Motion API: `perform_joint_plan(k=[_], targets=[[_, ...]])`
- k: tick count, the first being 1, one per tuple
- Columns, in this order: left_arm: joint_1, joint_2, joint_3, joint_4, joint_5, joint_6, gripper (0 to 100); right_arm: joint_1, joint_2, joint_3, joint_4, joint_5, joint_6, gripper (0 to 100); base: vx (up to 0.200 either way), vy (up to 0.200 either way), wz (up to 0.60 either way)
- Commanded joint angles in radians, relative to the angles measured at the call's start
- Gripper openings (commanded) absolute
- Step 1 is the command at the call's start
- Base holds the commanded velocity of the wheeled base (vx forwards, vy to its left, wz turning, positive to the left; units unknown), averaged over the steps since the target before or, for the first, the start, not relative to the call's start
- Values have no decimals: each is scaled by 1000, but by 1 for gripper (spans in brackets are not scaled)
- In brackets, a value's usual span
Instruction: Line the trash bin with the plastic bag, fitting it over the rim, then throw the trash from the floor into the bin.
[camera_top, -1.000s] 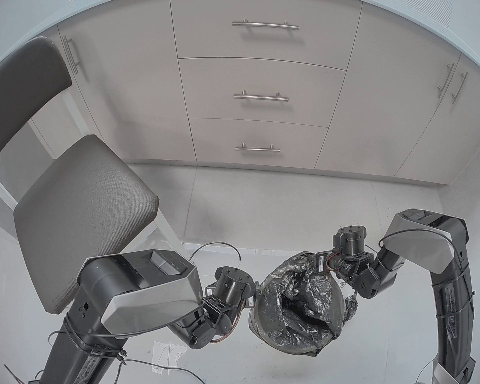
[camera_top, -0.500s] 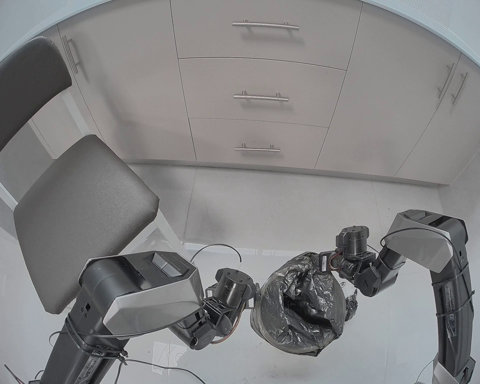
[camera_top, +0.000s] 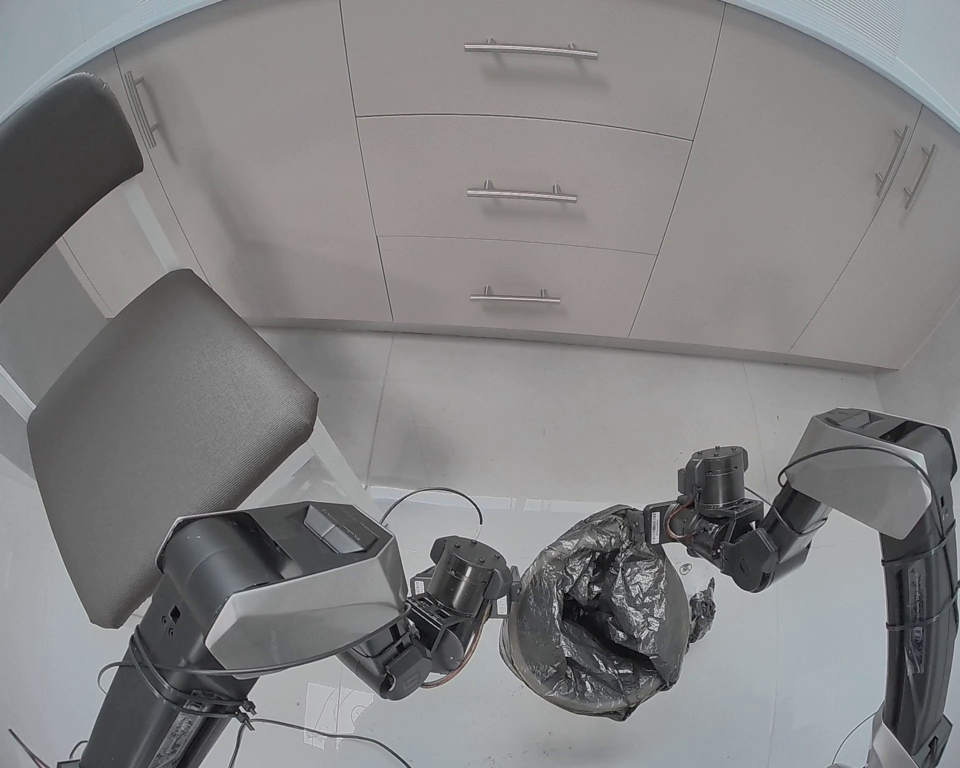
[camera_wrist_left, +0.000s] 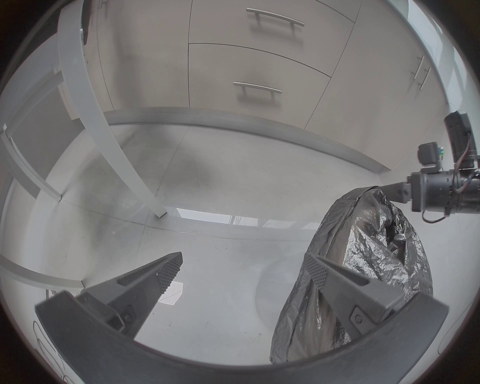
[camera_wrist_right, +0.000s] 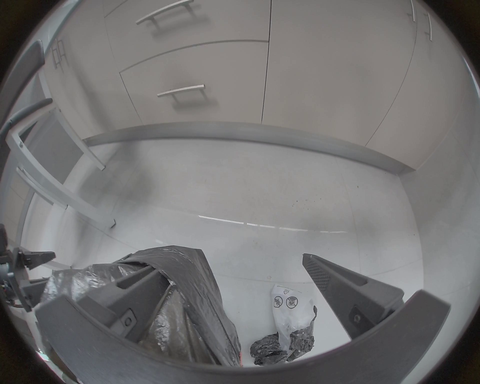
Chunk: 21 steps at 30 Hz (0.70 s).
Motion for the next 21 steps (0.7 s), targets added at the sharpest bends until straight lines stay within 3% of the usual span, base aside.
perform_joint_plan(k=[1,7,10,14,21], targets=[[5,-14,4,0,0,-4,100,26,-131,92,0,34,-1,100,0,0,0],[5,-37,11,-2,0,-9,100,27,-174,151,-3,47,-6,100,0,0,0],[5,-45,18,-3,0,-10,100,20,-192,199,-5,102,-7,100,0,0,0],[5,-62,21,-5,0,-16,100,21,-220,248,-12,106,-7,100,0,0,0],[-35,-145,74,-3,0,-75,100,75,-275,437,-63,137,3,100,0,0,0]])
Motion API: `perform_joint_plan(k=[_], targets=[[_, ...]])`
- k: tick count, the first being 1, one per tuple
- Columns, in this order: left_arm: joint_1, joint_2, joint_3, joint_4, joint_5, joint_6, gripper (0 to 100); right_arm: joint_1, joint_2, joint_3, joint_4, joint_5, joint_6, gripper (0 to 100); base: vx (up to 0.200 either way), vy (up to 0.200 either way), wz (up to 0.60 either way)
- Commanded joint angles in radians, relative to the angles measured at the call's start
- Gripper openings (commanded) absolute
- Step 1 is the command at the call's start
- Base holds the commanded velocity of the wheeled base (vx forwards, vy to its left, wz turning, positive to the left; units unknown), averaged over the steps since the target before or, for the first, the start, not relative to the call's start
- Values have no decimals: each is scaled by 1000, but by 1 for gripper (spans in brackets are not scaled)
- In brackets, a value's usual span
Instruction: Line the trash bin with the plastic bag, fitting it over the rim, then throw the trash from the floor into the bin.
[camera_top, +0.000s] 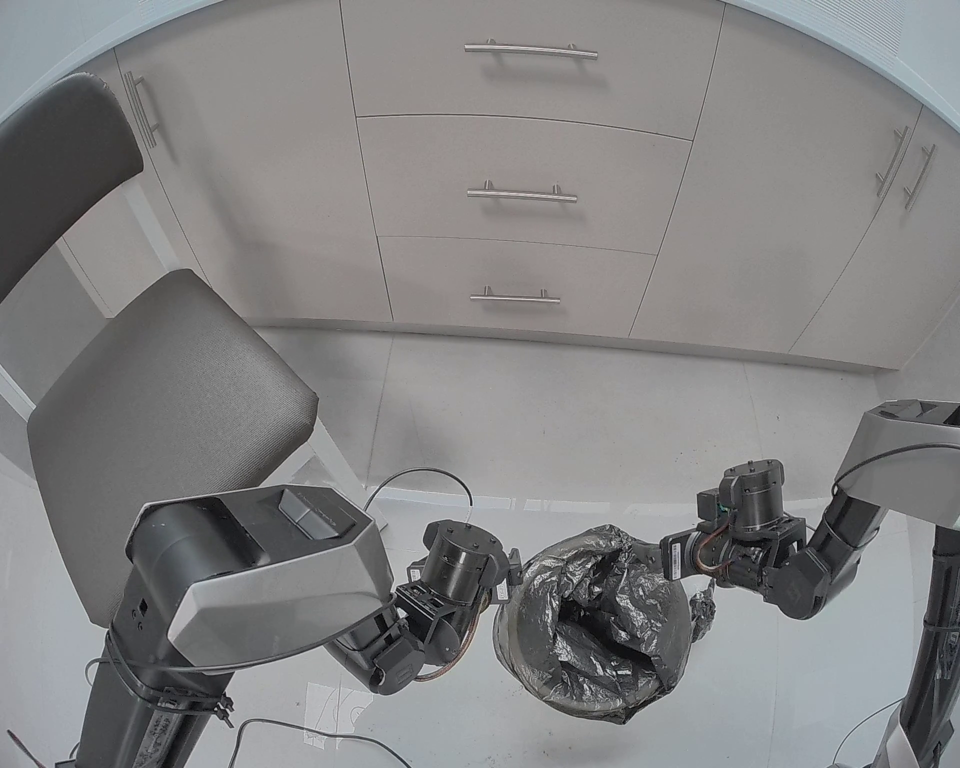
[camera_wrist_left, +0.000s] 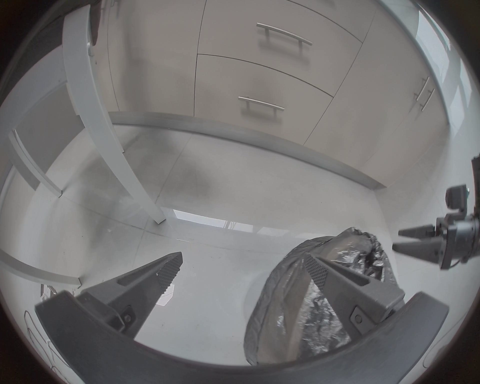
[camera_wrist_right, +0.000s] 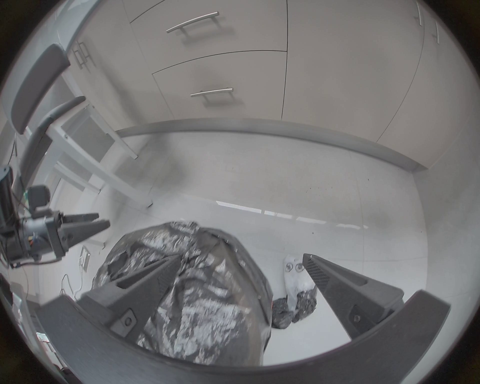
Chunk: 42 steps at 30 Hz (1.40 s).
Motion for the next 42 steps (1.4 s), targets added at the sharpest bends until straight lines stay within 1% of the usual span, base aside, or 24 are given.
perform_joint_plan(k=[1,3,5,8,9,11,13,16,17,19,21,24,28,31,33,36,42], targets=[[-44,-71,44,0,0,-29,100,46,-47,150,-67,19,9,100,0,0,0],[-72,-71,55,0,0,-37,100,63,-33,214,-143,17,12,100,0,0,0],[-82,-71,60,0,0,-41,100,69,-19,245,-183,17,14,100,0,0,0],[-104,-68,75,-2,0,-44,100,76,32,323,-312,11,12,100,0,0,0],[-110,-62,78,-2,0,-41,100,76,58,341,-357,9,12,100,0,0,0],[-116,-56,80,-4,0,-37,100,74,78,355,-389,8,14,100,0,0,0],[-130,-45,86,-2,2,-30,100,74,121,384,-456,6,29,100,0,0,0],[-136,-42,87,1,0,-9,100,74,151,406,-498,6,32,100,0,0,0],[-139,-28,87,0,2,22,100,74,180,423,-542,6,34,100,0,0,0],[-145,-17,87,0,0,34,100,71,205,436,-585,6,34,100,0,0,0],[-150,-16,90,3,2,45,100,68,219,444,-597,5,34,100,0,0,0],[-151,-4,99,3,2,85,100,65,222,447,-597,5,35,100,0,0,0],[-153,18,96,18,2,115,100,62,231,446,-597,2,57,100,0,0,0],[-151,18,83,76,2,114,100,48,233,446,-597,-26,69,100,0,0,0],[-148,18,78,88,2,112,100,42,233,446,-597,-35,74,100,0,0,0],[-145,16,72,110,2,112,100,19,233,449,-597,-80,74,100,0,0,0],[-141,15,63,131,2,109,100,-4,231,459,-597,-106,91,100,0,0,0]])
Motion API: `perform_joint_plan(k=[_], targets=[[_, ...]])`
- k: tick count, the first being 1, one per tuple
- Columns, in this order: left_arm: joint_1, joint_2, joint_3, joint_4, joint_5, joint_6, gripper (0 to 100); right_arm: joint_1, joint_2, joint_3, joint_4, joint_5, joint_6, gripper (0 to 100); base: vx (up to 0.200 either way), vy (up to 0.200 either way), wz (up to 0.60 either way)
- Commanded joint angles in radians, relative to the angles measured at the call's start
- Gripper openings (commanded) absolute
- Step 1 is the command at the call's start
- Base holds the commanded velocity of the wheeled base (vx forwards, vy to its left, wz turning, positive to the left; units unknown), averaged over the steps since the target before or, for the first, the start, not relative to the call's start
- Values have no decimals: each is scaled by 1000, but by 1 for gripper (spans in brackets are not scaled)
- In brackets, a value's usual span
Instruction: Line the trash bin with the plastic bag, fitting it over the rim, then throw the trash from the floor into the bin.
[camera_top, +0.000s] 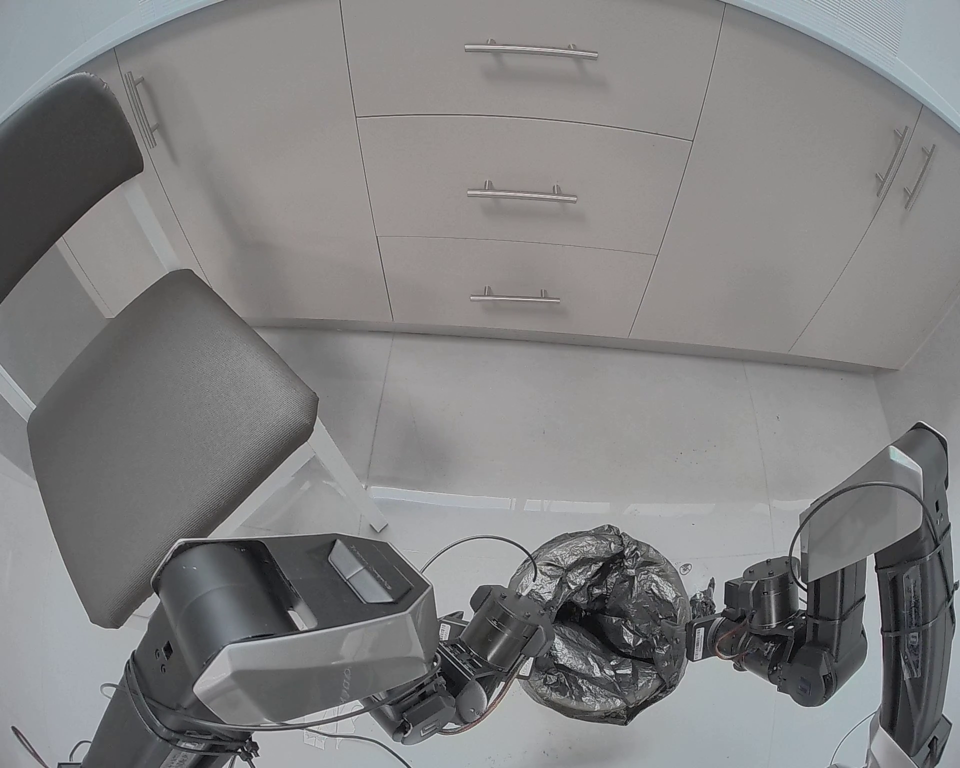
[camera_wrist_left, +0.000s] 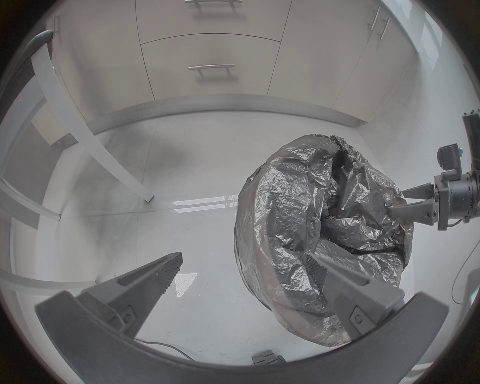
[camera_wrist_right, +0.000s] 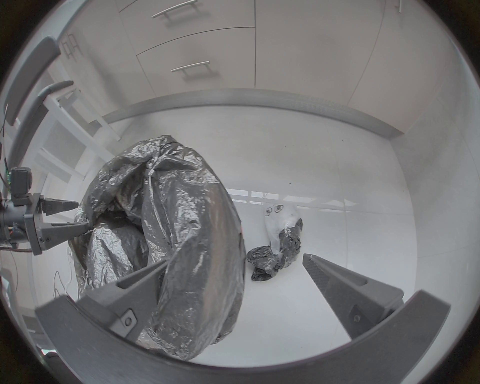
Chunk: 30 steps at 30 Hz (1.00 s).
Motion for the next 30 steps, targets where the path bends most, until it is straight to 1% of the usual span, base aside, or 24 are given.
perform_joint_plan(k=[1,2,3,7,11,12,14,19,21,24,25,26,30], targets=[[3,2,-5,1,0,-2,100,-13,4,7,-17,-8,5,100,0,0,0],[8,4,-6,1,0,-2,100,-24,4,11,-17,-32,9,100,0,0,0],[9,4,-6,3,0,-4,100,-32,4,13,-17,-37,11,100,0,0,0],[9,4,-6,1,0,-4,100,-55,4,13,-17,-40,11,100,0,0,0],[9,4,-12,1,0,-19,100,-107,4,11,-17,-40,14,100,0,0,0],[9,5,-12,1,0,-19,100,-108,4,11,-17,-38,14,100,0,0,0],[9,7,-18,1,0,-24,100,-118,-1,14,-17,-31,32,100,0,0,0],[9,5,-18,1,0,-24,100,-99,-16,10,-17,-15,60,100,0,0,0],[11,5,-18,1,0,-24,100,-69,-56,13,-17,34,85,100,0,0,0],[12,5,-18,1,0,-24,100,-29,-98,13,-17,69,98,100,0,0,0],[12,5,-18,1,0,-24,100,-29,-98,13,-17,69,98,100,0,0,0],[11,5,-18,1,0,-25,100,4,-116,13,-17,75,97,100,0,0,0],[12,7,-18,1,0,-30,100,69,-111,-4,-17,72,83,100,0,0,0]])
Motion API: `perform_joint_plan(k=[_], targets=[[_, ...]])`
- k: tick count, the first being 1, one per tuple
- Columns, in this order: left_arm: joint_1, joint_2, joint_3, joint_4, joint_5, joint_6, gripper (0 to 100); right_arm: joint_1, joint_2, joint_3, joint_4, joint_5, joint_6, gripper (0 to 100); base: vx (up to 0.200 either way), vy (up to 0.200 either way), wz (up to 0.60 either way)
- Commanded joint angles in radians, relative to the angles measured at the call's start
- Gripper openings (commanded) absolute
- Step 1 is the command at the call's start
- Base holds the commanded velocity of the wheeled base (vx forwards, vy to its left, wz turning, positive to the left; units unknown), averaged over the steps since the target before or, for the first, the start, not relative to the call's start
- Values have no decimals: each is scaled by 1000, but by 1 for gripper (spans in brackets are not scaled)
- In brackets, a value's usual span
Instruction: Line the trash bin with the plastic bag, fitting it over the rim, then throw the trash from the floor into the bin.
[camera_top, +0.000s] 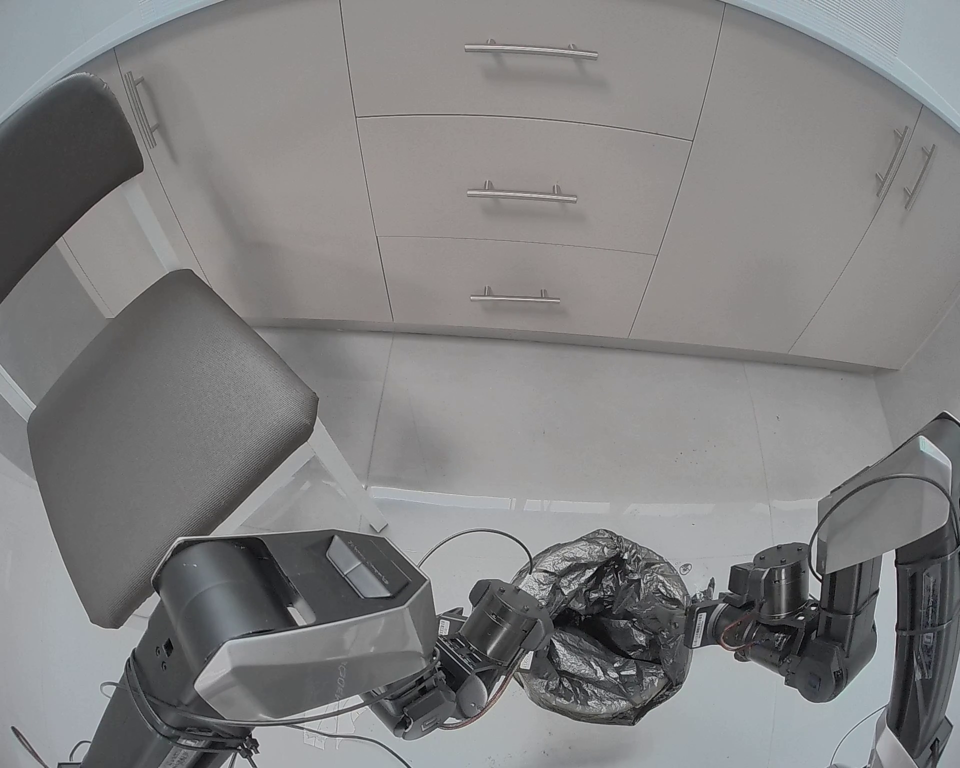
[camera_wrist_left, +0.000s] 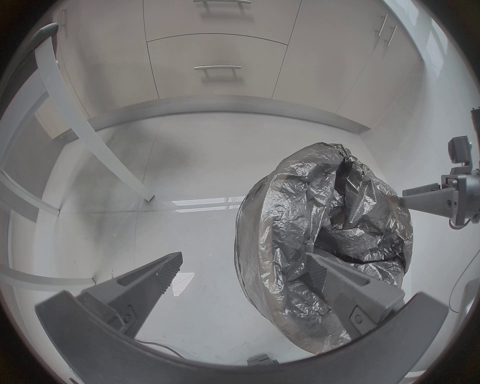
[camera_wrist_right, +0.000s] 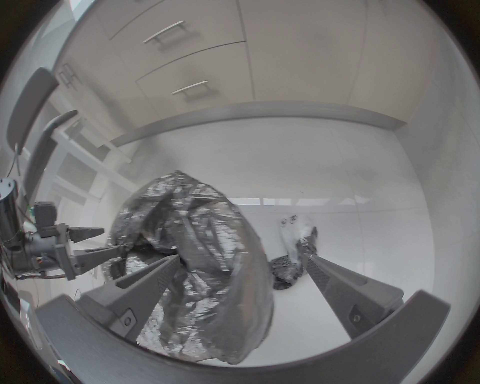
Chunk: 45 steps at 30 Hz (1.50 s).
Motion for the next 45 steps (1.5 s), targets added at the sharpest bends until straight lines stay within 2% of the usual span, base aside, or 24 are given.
perform_joint_plan(k=[1,11,17,23,38,45], targets=[[-1,1,0,0,0,-3,100,75,-15,-29,-18,-2,-9,100,0,0,0],[-1,1,0,0,0,-4,100,60,146,-184,-18,-33,-52,100,0,0,0],[-1,1,0,0,0,-4,100,28,148,-236,28,-34,-58,100,0,0,0],[-1,1,1,0,0,-4,100,-12,148,-296,72,-67,-60,100,0,0,0],[-1,1,1,0,0,-4,100,-34,103,-232,62,-70,-58,100,0,0,0],[-1,1,1,0,0,-6,100,-73,88,-137,-18,-68,-62,100,0,0,0]])
